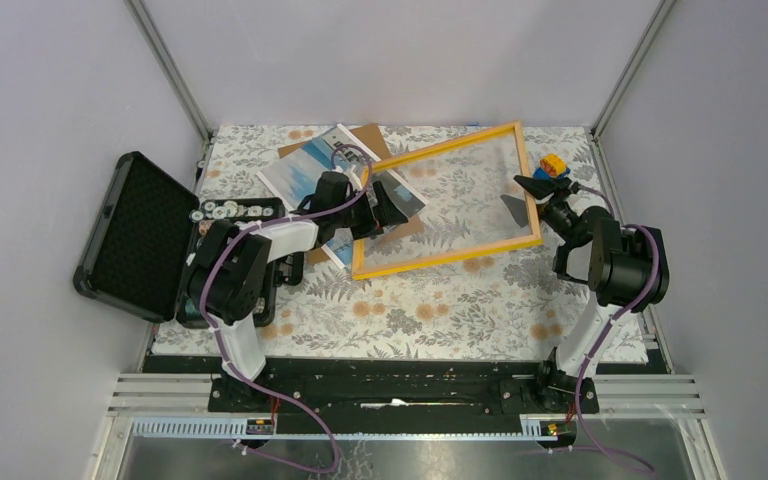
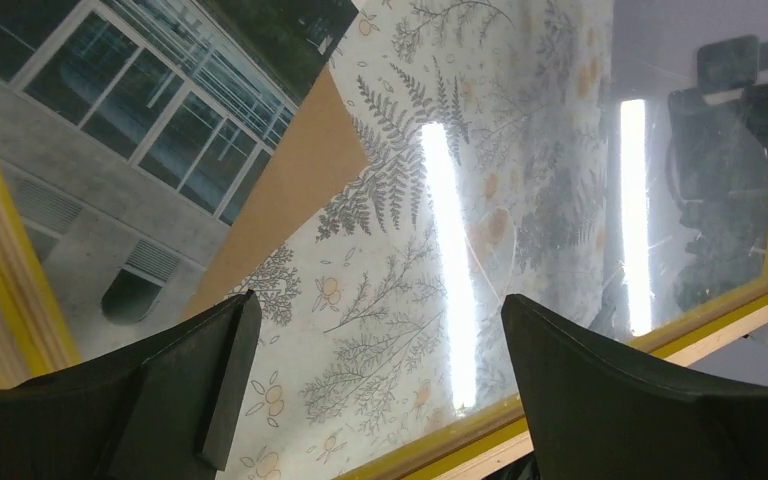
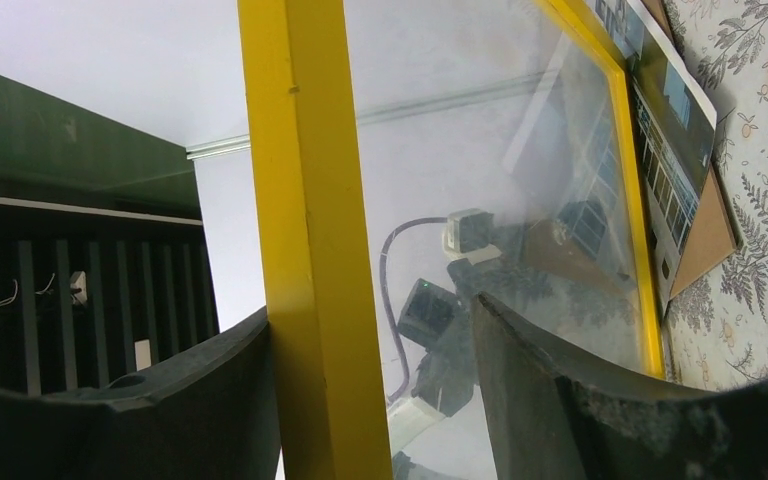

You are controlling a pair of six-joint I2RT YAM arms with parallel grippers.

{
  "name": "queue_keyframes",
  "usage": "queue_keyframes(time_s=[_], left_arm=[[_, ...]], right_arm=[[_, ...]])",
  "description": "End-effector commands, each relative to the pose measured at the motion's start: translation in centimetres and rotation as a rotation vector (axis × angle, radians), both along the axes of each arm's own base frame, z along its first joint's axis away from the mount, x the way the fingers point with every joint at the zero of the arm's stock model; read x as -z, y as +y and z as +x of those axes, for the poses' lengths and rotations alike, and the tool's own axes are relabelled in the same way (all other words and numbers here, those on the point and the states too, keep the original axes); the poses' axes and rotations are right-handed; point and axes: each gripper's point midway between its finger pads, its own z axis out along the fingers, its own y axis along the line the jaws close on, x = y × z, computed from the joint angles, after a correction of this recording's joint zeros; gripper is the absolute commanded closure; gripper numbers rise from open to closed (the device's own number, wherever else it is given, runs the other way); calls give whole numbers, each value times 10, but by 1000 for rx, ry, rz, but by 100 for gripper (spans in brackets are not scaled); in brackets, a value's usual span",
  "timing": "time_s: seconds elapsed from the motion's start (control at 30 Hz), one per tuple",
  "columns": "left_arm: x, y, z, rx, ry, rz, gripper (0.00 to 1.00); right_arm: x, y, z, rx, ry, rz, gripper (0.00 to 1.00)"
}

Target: Put the photo into the frame

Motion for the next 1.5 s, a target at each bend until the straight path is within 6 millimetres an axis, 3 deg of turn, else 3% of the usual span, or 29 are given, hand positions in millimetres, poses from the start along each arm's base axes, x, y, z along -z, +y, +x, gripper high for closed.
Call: queue_keyframes(time_s=[0.0,0.2,0.33,0.47,0.6,0.77,0.97,1.1,1.27,1.47], left_arm=[[14,-8,-17,65,72,-17,1],[-27,8,-10,48,-51,71,1],[-60,36,-1,-26,-103,119,1],[-77,55,1,-52,-115,131,1],[-67,75,5,-101,-91,157,1],[-48,93,10,-136,-31,170,1],[-42,98,16,-149,0,182,1],[-46,98,17,-150,-10,180,1],[-40,100,15,-148,-13,192,1],[-15,102,15,-144,32,220,1]], right_arm=[[-25,18,-16,-79,-170,-65,32],[-29,17,-15,-90,-194,-81,22],[-21,11,-15,-80,-191,-103,1],[-3,2,-18,-79,-162,-125,0],[28,-2,-21,-96,-59,-169,1],[69,-7,-25,-113,75,-380,1],[100,-21,-32,-123,189,-621,3],[125,-38,-52,-151,329,-813,3],[143,-64,-76,-147,464,-1025,0],[142,-93,-92,-105,564,-1236,0]])
